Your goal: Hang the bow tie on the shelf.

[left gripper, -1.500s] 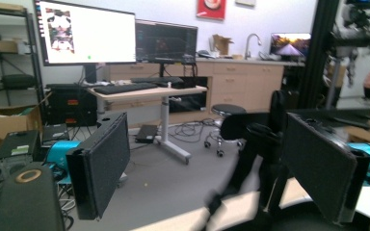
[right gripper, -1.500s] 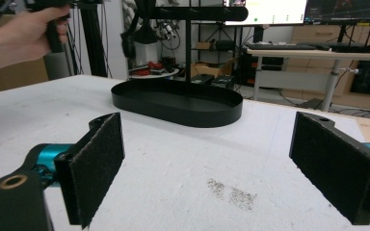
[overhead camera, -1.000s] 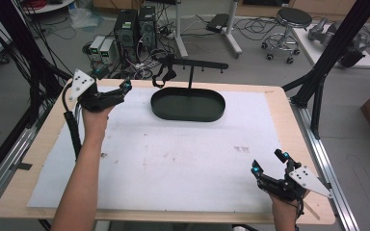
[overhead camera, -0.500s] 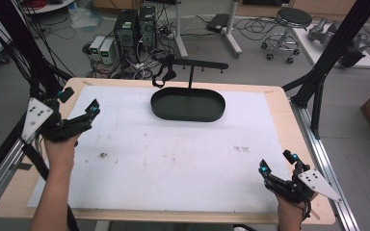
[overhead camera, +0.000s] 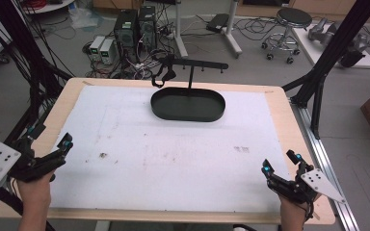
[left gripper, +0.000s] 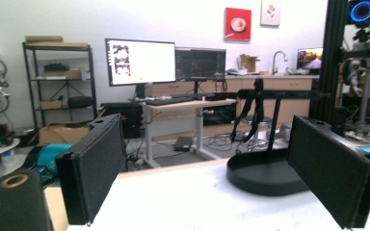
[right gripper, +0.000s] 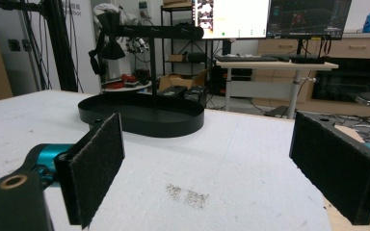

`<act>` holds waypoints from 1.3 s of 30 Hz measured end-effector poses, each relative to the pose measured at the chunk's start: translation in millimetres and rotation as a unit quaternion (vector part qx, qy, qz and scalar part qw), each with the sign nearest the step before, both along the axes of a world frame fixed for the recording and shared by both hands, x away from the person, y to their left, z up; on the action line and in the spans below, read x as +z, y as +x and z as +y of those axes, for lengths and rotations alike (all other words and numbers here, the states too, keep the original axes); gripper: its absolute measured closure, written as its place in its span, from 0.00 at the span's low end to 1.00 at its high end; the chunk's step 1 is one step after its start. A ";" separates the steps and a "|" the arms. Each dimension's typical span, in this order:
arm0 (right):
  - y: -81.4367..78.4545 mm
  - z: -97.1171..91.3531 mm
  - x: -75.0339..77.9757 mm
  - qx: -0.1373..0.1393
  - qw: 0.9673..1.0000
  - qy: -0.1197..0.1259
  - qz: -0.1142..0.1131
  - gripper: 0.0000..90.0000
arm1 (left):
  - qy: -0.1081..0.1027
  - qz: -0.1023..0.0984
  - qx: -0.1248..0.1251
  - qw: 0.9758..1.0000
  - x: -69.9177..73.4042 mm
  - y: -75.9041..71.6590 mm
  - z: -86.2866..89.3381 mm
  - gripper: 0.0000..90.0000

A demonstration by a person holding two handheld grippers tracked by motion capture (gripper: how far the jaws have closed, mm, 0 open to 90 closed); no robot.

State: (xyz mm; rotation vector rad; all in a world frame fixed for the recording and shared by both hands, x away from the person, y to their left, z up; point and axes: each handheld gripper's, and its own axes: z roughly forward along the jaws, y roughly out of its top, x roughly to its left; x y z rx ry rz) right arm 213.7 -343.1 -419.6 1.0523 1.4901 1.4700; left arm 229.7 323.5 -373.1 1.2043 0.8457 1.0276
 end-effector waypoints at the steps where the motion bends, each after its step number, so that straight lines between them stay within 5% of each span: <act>1: -0.3 -0.1 -0.1 -0.001 1.000 -0.001 0.000 0.12 | -0.004 0.003 0.001 1.000 -3.7 -1.9 2.5 0.15; 9: -2.5 -0.6 -0.1 0.000 1.000 -0.001 -0.005 0.12 | -0.019 0.021 0.011 1.000 -27.1 -16.3 7.9 0.15; 17: -3.2 1.9 -0.6 0.004 1.000 -0.004 -0.005 0.12 | -0.001 0.035 0.010 0.999 -41.6 -13.7 -0.4 0.15; 24: -1.0 4.6 -2.3 0.011 1.000 -0.012 -0.003 0.12 | 0.008 0.035 0.014 0.999 -44.7 -13.6 -0.5 0.15; 39: -1.9 12.8 -1.9 0.023 1.000 -0.018 -0.007 0.12 | -0.010 0.040 0.026 0.999 -48.9 -12.5 10.2 0.15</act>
